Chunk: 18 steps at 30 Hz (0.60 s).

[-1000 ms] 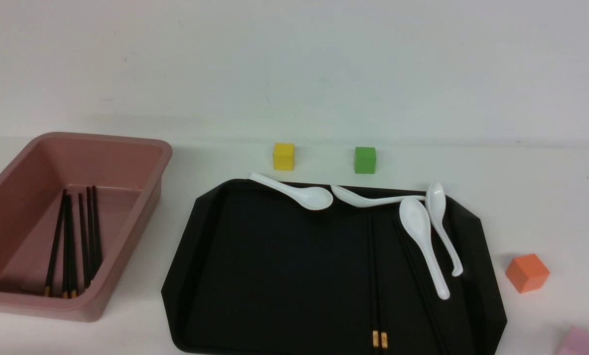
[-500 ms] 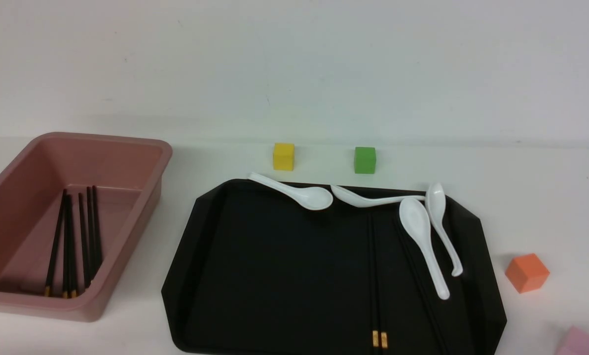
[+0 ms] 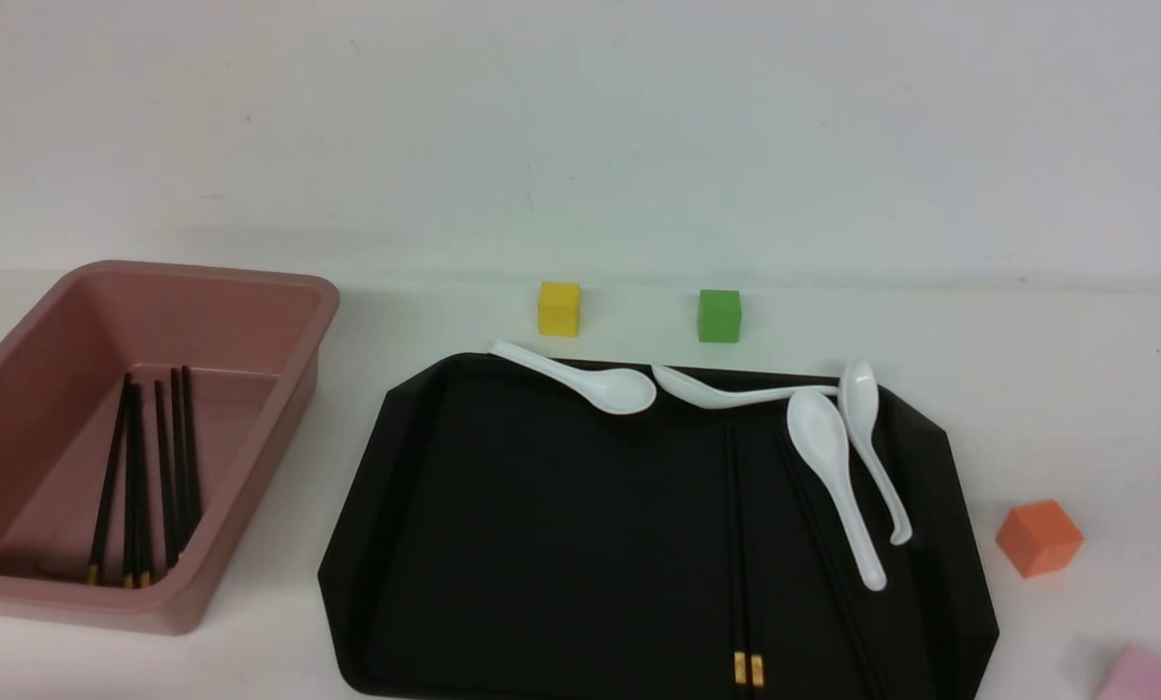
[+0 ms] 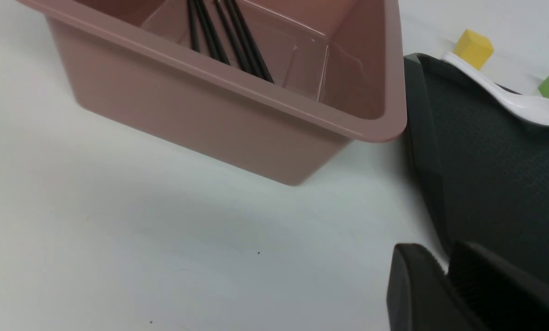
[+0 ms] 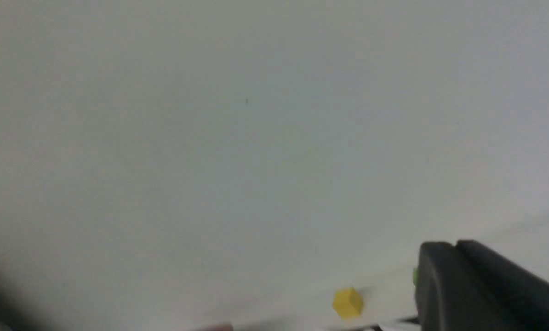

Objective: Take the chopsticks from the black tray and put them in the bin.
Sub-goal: Use the right arm to grab a pair of chopsticks

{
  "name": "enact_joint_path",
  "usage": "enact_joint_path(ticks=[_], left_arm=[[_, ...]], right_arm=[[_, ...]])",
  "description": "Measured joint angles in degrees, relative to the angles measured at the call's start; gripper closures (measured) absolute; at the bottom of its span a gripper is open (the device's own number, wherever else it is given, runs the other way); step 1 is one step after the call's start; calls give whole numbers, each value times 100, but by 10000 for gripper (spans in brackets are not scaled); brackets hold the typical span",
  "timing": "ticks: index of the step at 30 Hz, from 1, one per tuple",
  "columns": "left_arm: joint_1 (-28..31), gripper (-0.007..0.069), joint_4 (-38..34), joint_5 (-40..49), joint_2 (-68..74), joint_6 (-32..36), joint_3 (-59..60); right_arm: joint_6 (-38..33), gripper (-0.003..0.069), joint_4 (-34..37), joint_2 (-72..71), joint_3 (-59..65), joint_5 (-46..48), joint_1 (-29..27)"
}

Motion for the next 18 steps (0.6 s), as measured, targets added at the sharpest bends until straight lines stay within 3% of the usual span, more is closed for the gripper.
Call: enact_joint_path(ticks=[6, 11, 15, 18], left_arm=[[0, 496, 0, 0, 0, 0, 0], [0, 492, 0, 0, 0, 5, 0], [0, 489, 0, 0, 0, 5, 0], [0, 489, 0, 0, 0, 5, 0]], right_arm=[[-330, 657, -544, 2294, -683, 1828, 0], [-480, 655, -731, 4149, -733, 2500, 0], [-1113, 653, -553, 5859, -883, 3092, 14], [-1841, 653, -2, 7124, -1190, 3608, 367]])
